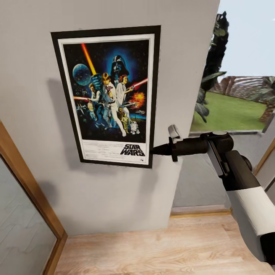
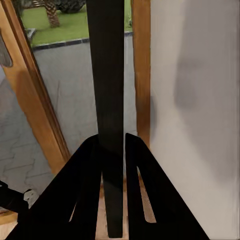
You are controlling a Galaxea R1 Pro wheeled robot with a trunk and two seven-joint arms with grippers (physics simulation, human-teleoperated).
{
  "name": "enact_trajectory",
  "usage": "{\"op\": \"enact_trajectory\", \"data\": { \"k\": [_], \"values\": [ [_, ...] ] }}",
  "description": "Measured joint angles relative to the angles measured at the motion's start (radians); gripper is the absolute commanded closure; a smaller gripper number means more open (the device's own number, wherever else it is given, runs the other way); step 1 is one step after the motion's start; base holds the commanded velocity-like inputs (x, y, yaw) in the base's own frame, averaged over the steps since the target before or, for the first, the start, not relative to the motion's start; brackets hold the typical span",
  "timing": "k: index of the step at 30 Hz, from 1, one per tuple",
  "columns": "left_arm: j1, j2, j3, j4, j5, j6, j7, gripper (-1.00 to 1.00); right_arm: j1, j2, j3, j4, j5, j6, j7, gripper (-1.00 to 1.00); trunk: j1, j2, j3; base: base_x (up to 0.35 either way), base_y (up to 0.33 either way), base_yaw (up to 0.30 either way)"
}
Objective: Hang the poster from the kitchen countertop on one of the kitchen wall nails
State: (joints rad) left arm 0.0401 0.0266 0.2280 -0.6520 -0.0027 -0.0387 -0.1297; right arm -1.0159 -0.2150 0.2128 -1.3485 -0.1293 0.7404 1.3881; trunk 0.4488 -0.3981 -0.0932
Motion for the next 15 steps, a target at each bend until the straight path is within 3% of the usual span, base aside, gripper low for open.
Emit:
{"op": "enact_trajectory", "data": {
  "k": [12,15],
  "values": [
    [0.0,0.0,0.0,0.0,0.0,0.0,0.0,-1.0,0.0,0.0,0.0,0.0,0.0,0.0,-0.001,1.0,0.0,0.0,0.0,0.33,0.115,0.0],
    [0.0,0.0,0.0,0.0,0.0,0.0,0.0,-1.0,0.0,0.001,0.0,0.0,0.0,0.001,-0.001,1.0,0.0,0.0,0.0,0.117,0.049,0.0]
  ]
}}
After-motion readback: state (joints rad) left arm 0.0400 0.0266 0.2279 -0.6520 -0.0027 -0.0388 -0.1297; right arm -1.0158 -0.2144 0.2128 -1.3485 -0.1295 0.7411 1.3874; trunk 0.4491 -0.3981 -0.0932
